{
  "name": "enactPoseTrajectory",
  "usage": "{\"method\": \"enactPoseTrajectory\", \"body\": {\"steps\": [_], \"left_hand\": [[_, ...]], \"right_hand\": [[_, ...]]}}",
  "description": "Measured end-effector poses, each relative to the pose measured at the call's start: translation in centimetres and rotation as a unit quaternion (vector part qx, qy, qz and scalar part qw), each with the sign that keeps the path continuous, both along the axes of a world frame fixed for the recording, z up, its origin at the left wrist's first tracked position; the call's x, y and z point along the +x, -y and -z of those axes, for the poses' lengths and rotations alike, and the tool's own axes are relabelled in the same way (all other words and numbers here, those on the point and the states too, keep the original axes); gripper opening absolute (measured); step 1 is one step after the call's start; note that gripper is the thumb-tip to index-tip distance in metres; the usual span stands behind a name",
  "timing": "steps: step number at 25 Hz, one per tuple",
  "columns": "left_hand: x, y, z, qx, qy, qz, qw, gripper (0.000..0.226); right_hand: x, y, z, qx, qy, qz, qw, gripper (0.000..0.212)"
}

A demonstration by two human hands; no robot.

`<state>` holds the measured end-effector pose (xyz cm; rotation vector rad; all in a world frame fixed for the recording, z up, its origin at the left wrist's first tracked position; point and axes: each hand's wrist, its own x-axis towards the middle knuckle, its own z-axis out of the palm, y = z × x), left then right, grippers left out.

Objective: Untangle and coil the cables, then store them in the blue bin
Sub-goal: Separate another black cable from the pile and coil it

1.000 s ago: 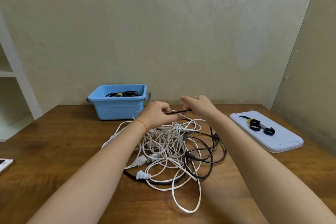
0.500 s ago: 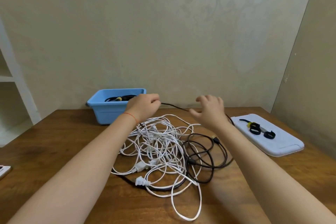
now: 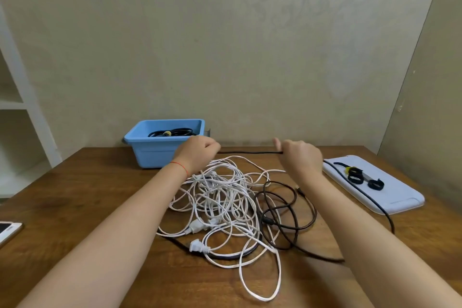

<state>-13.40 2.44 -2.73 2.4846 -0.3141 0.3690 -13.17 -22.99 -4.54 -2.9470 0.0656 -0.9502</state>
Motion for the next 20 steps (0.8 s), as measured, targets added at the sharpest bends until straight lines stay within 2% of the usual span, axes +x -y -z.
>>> {"method": "enactPoseTrajectory", "body": {"steps": [2, 5, 6, 9, 10, 12, 15, 17, 20], "left_hand": [[0.4, -1.4, 0.1, 0.004, 0.003, -0.033, 0.999, 0.033], [0.6, -0.9, 0.1, 0.038, 0.015, -0.047, 0.998, 0.032], [0.4, 0.3, -0.2, 0.05, 0.025, -0.035, 0.998, 0.031], [-0.4, 4.6, -1.1, 0.084, 0.05, 0.019, 0.995, 0.028], [-0.7, 5.4, -1.3, 0.084, 0.052, 0.032, 0.995, 0.026], [-0.5, 4.6, -1.0, 0.056, 0.047, 0.027, 0.997, 0.029], [0.2, -0.5, 0.0, -0.023, 0.023, -0.031, 0.999, 0.042], [0.0, -2.6, 0.3, -0.046, 0.02, -0.066, 0.997, 0.046], [-0.3, -0.6, -0.1, 0.005, 0.035, -0.061, 0.998, 0.045]], "right_hand": [[0.6, 2.2, 0.2, 0.022, -0.018, 0.043, 0.999, 0.055], [0.4, 1.8, 0.0, 0.029, -0.063, 0.016, 0.998, 0.01], [0.2, 0.2, -0.1, 0.039, -0.075, -0.022, 0.996, 0.003], [-0.5, -5.6, -0.5, 0.09, -0.084, -0.166, 0.978, 0.005], [-0.6, -7.0, -0.5, 0.099, -0.087, -0.179, 0.975, 0.011], [-0.2, -7.4, -1.0, 0.093, -0.091, -0.118, 0.985, 0.028], [0.7, -4.2, -1.4, 0.119, -0.082, 0.005, 0.989, 0.056], [1.1, -3.0, -1.1, 0.117, -0.077, 0.013, 0.99, 0.05], [0.1, -5.2, -0.8, 0.072, -0.068, -0.114, 0.988, 0.015]]}}
